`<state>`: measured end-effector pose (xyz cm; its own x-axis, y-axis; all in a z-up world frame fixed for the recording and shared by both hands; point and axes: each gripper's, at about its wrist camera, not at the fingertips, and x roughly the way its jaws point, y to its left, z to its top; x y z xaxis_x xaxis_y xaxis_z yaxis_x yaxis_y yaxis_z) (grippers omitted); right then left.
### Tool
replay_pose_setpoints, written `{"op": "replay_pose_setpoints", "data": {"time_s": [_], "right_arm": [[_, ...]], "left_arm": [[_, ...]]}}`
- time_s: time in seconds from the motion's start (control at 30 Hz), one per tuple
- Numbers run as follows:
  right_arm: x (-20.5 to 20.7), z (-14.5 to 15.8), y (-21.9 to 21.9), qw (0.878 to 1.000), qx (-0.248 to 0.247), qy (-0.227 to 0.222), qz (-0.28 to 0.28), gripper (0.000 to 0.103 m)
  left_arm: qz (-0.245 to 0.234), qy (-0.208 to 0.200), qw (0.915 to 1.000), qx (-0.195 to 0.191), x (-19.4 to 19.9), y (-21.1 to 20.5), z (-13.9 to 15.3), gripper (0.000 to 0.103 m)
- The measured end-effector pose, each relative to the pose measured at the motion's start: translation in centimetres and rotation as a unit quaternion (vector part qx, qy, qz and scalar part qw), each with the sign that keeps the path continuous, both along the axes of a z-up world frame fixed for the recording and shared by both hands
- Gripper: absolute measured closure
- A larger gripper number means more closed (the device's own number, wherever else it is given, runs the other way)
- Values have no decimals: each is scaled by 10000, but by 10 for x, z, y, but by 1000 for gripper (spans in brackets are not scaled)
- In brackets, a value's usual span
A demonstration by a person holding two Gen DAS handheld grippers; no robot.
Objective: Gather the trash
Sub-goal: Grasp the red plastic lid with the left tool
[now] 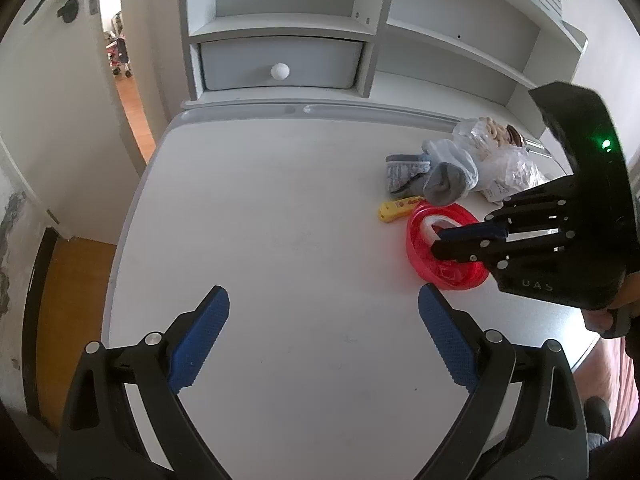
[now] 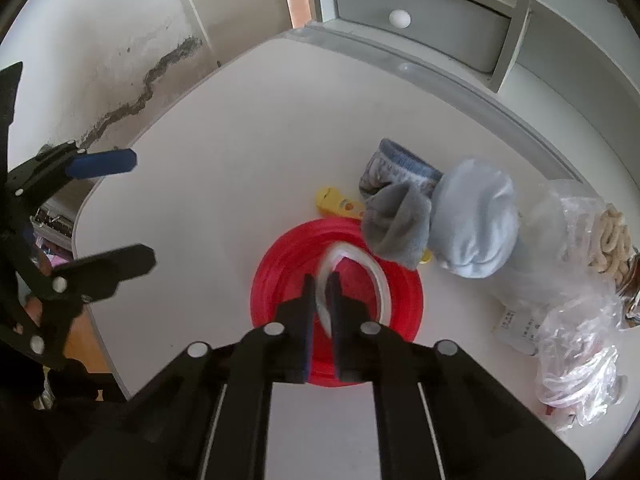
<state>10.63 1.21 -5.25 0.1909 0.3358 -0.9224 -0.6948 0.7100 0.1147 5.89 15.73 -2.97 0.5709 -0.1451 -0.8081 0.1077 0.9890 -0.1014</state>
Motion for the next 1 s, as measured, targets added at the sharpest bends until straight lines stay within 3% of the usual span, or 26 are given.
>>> {"op": "replay_pose_setpoints", "data": {"time_s": [0.23,0.4,0.53,0.9,1.0], "right_arm": [[-15,42,-28,9977,522,-373,-229,96],[-26,61,-72,9941,744,-487,-627,96],[-36,63,-107,9908,825,-489,-956,96],[-54,59,-153,9852,1001,-488,-1304,96],[-54,57,-158,9837,1048,-510,-1367,96]], "left_arm": [[-244,24,9997,-6,13,-23,-2,10],[-747,50,9972,24,24,-70,-8,10],[-1065,80,9939,287,30,-106,-21,10],[-833,215,9949,527,47,-124,-43,11],[-709,83,9957,584,44,-123,-40,23]]}}
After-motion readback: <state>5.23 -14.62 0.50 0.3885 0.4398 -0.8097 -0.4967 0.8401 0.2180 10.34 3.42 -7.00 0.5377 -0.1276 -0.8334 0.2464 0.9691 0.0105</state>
